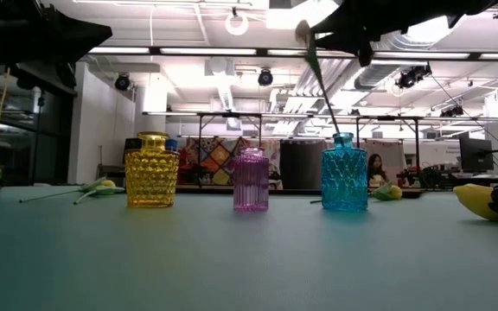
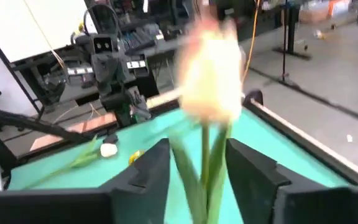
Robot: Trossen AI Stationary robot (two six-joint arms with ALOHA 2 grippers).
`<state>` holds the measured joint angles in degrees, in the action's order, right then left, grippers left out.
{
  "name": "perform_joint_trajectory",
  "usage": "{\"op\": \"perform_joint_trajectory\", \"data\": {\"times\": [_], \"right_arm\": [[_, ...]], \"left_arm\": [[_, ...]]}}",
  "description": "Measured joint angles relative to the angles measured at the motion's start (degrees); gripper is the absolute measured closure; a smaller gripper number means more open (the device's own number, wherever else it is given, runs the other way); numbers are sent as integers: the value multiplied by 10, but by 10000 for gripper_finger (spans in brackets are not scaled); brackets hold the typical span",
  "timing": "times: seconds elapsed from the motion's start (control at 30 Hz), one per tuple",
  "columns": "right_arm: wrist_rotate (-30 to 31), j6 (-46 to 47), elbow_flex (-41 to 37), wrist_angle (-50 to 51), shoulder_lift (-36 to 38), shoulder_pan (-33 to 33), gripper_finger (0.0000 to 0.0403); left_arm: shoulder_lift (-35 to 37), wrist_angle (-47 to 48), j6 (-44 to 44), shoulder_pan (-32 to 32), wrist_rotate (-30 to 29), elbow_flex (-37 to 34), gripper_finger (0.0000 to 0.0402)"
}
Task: Sort flowers into vase by color
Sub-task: Put the top light orange tulip into the blue flower vase, then put the right light orange tulip into the blue flower vase
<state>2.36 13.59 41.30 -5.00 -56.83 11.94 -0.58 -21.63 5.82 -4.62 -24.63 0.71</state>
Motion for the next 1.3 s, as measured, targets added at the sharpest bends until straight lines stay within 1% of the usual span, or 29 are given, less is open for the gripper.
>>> {"op": "perform_joint_trajectory", "data": {"times": [0.13,0.23,0.33,0.43,0.5,0.57,0.67,0.8,0.87,0.97,1.1,1.2,1.3], "right_arm": [[-3,34,0,81,33,0,219],[-36,73,0,152,63,0,202],[-109,132,0,233,94,0,192],[-214,223,0,331,114,-4,188],[-274,298,0,394,122,-20,188],[-305,369,0,451,124,-52,187],[-301,467,0,519,121,-125,187],[-237,637,0,585,104,-234,187],[-213,719,0,605,89,-283,187],[-211,812,0,619,54,-344,187],[-242,877,0,600,-6,-412,187],[-260,884,0,567,-56,-454,187],[-262,882,0,514,-107,-488,187]], "left_arm": [[0,0,0,0,0,0,401],[0,0,0,0,0,0,401],[0,0,0,0,0,0,401],[0,0,0,0,0,0,401],[0,0,0,0,0,0,401],[0,0,0,0,0,0,401],[0,0,0,0,0,0,401],[0,0,0,0,0,0,401],[0,0,0,0,0,0,401],[0,0,0,0,0,0,401],[0,0,0,0,0,0,401],[0,0,0,0,0,0,401],[0,0,0,0,0,0,401]]}}
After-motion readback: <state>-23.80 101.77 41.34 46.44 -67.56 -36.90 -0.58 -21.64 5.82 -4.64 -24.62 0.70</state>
